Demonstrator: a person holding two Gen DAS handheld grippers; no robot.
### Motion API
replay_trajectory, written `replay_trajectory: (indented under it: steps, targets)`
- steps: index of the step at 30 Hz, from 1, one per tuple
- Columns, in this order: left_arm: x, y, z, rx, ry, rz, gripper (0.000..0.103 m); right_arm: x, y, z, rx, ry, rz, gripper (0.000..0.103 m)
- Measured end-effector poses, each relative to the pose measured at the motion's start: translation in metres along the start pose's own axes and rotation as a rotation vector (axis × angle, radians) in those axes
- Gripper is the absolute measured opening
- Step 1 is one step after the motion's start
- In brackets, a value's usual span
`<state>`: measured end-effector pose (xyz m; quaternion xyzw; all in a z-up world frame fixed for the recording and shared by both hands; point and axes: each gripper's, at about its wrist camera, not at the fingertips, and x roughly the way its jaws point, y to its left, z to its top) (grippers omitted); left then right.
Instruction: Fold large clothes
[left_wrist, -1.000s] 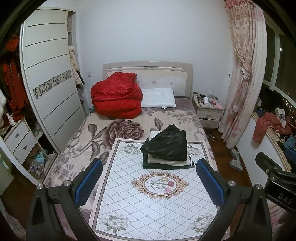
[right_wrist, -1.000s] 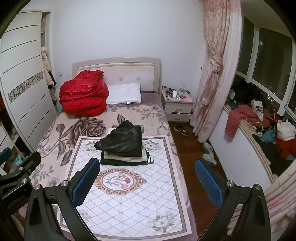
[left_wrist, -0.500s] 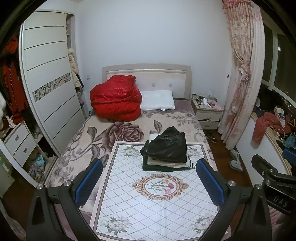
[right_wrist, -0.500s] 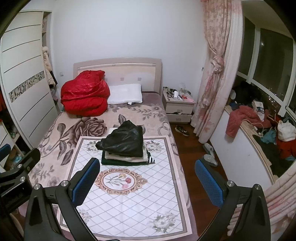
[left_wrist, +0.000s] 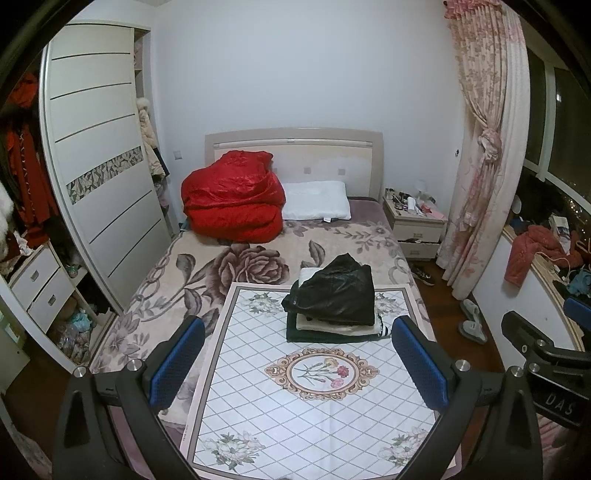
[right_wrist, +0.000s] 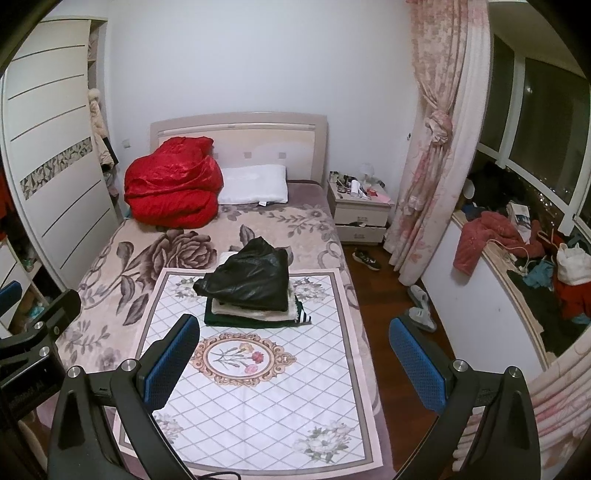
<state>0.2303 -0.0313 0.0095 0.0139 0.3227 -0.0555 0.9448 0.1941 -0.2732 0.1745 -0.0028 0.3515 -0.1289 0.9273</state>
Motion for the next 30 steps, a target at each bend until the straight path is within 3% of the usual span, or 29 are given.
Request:
replay_trajectory:
  steps: [30]
  targets:
    - [0.0011, 0.0006, 0.008, -0.019, -0.009, 0.019, 0.103, 0.0107, 0.0034, 0.011, -0.014, 0.003, 0.012, 0.103]
